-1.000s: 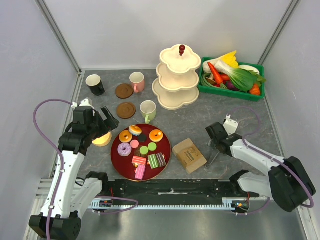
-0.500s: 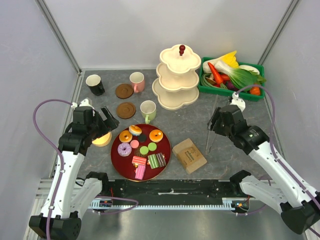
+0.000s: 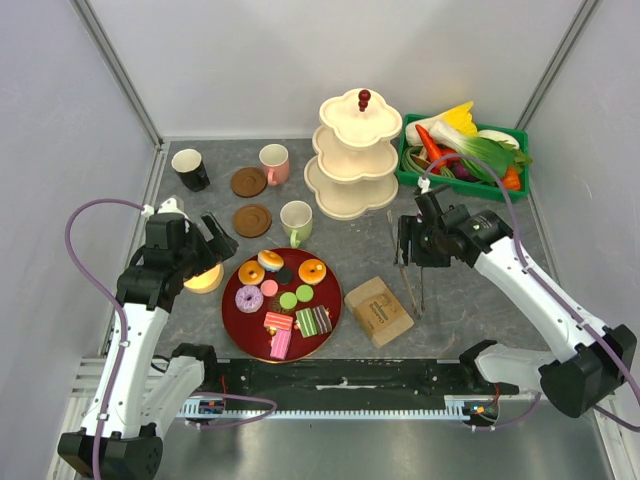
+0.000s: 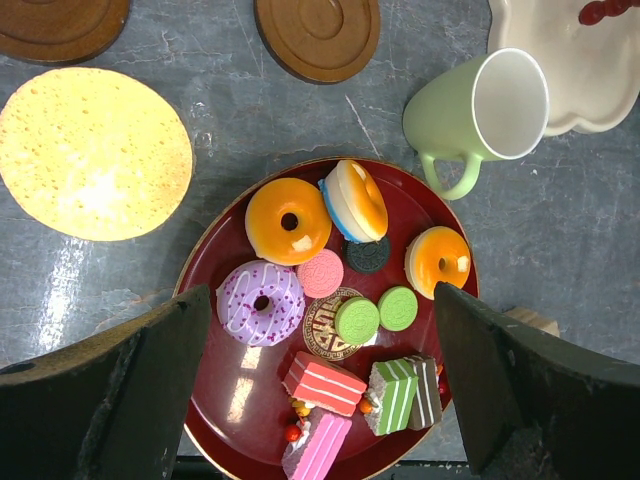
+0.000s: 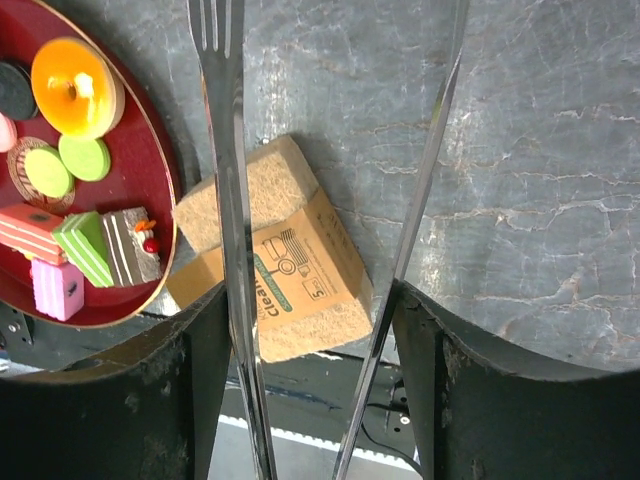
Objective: Serve the afternoon tea
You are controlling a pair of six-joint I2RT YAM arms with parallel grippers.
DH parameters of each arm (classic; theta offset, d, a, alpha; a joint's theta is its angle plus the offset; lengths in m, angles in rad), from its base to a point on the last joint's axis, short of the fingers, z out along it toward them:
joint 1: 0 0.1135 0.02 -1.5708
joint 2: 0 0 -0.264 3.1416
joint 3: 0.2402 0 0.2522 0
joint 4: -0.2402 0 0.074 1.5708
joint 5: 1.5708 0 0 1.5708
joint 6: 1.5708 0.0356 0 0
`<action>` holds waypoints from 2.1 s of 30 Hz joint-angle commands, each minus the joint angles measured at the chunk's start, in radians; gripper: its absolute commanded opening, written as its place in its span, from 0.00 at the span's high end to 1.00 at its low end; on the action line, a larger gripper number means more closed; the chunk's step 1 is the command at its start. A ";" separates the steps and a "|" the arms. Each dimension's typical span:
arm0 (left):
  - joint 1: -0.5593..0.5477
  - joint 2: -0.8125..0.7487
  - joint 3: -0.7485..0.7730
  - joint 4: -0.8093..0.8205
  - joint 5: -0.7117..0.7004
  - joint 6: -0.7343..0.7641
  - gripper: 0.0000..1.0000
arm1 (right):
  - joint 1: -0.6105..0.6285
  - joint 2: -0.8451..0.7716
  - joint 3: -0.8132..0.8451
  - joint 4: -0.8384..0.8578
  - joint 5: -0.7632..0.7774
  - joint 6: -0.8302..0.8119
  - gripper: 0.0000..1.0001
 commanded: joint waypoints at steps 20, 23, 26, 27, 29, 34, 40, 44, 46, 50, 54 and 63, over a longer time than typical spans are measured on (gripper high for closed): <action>0.006 0.002 0.029 0.008 0.001 0.034 0.02 | 0.288 0.213 0.178 -0.104 -0.176 -0.122 0.30; 0.006 0.002 0.026 0.008 0.000 0.035 0.02 | 0.386 0.252 0.188 -0.104 -0.149 -0.097 0.30; 0.006 0.002 0.025 0.008 0.001 0.035 0.02 | 0.475 0.273 0.188 -0.106 -0.139 -0.067 0.30; 0.006 0.001 0.025 0.008 0.000 0.037 0.02 | 0.505 0.276 0.188 -0.104 -0.139 -0.054 0.30; 0.004 0.002 0.023 0.008 0.001 0.037 0.02 | 0.567 0.281 0.185 -0.106 -0.149 -0.028 0.30; 0.006 0.005 0.020 0.009 0.011 0.034 0.02 | 0.673 0.315 0.187 -0.120 -0.217 0.012 0.31; 0.004 -0.001 0.011 0.011 0.015 0.032 0.02 | 0.708 0.335 0.169 -0.091 -0.170 0.044 0.31; 0.006 0.002 0.012 0.011 0.029 0.032 0.02 | 0.707 0.390 0.205 -0.083 -0.132 0.026 0.30; 0.006 -0.001 0.011 0.011 0.032 0.034 0.02 | 0.705 0.430 0.242 -0.092 -0.106 0.004 0.29; 0.006 -0.005 0.006 0.011 0.032 0.034 0.02 | 0.668 0.500 0.305 -0.103 -0.093 -0.028 0.29; 0.006 -0.002 0.009 0.012 0.034 0.035 0.02 | 0.635 0.548 0.349 -0.095 -0.083 -0.042 0.29; 0.006 0.009 0.006 0.018 0.038 0.038 0.02 | 0.570 0.684 0.400 -0.045 -0.119 -0.057 0.30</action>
